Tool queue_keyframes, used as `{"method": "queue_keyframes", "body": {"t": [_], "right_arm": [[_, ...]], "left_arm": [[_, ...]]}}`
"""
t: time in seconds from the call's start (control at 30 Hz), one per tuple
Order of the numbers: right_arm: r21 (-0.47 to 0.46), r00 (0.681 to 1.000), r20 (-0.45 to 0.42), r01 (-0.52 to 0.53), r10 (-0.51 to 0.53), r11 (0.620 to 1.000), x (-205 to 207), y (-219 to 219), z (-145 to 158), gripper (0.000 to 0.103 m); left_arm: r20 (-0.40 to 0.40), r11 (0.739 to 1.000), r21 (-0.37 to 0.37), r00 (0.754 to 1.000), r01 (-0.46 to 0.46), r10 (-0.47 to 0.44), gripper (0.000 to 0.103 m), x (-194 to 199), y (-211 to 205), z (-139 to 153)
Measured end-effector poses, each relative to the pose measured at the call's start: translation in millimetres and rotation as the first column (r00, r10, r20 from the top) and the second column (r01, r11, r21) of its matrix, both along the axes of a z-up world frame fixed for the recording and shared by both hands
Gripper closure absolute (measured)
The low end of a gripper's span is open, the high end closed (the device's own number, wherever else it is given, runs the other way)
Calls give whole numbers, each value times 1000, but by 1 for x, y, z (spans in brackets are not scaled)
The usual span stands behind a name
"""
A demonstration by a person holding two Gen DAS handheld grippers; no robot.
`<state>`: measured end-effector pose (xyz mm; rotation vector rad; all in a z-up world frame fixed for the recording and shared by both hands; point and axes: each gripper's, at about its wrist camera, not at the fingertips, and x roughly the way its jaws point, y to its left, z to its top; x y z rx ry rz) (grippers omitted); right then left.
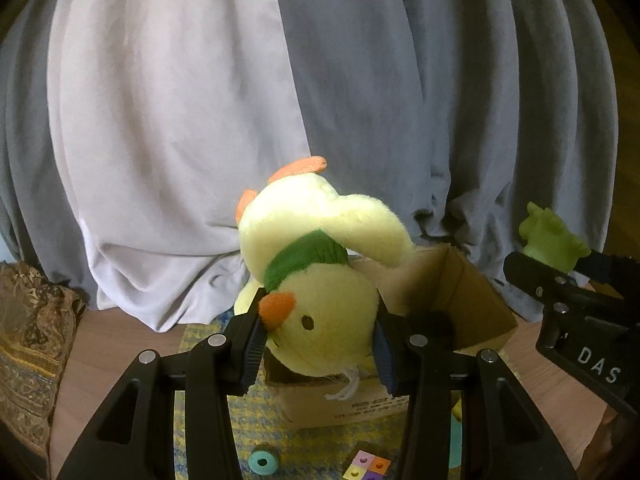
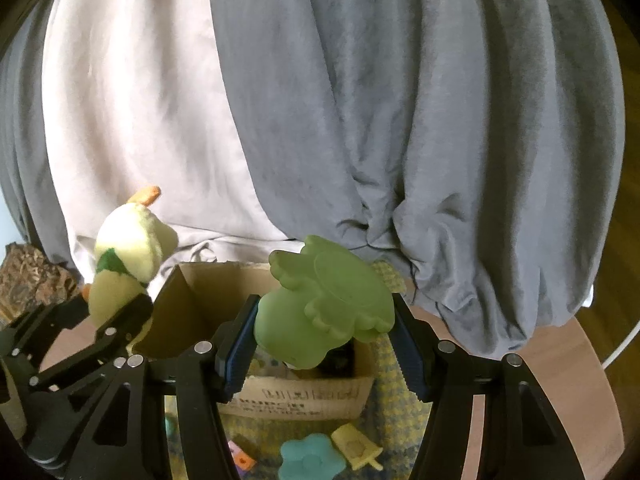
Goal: Organize objects
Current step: 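Lift the duck and frog over the box and release both inside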
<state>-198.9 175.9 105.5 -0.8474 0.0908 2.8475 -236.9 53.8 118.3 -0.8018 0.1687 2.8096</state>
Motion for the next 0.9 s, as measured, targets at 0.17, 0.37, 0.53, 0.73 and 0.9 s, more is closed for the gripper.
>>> {"method": "queue_keyframes", "body": {"t": [0.17, 0.37, 0.53, 0.73, 0.9], "right_arm": [[-23, 999, 47, -15, 16, 1000, -21, 2, -4, 41], [-63, 994, 103, -17, 24, 998, -46, 11, -13, 41], [-69, 992, 123, -13, 21, 998, -57, 12, -17, 41], [-57, 992, 125, -12, 19, 998, -61, 10, -12, 31], [-17, 996, 89, 21, -19, 1000, -57, 10, -4, 11]], "left_arm": [[40, 1000, 17, 999, 23, -23, 57, -14, 1, -6], [73, 999, 9, 997, 32, -32, 57, -28, 6, -10], [109, 999, 17, 993, 35, -36, 57, -42, 8, -13], [125, 1000, 6, 992, 17, -18, 53, -47, 6, -15], [102, 1000, -4, 995, -1, 1, 29, -44, 5, -13]]}}
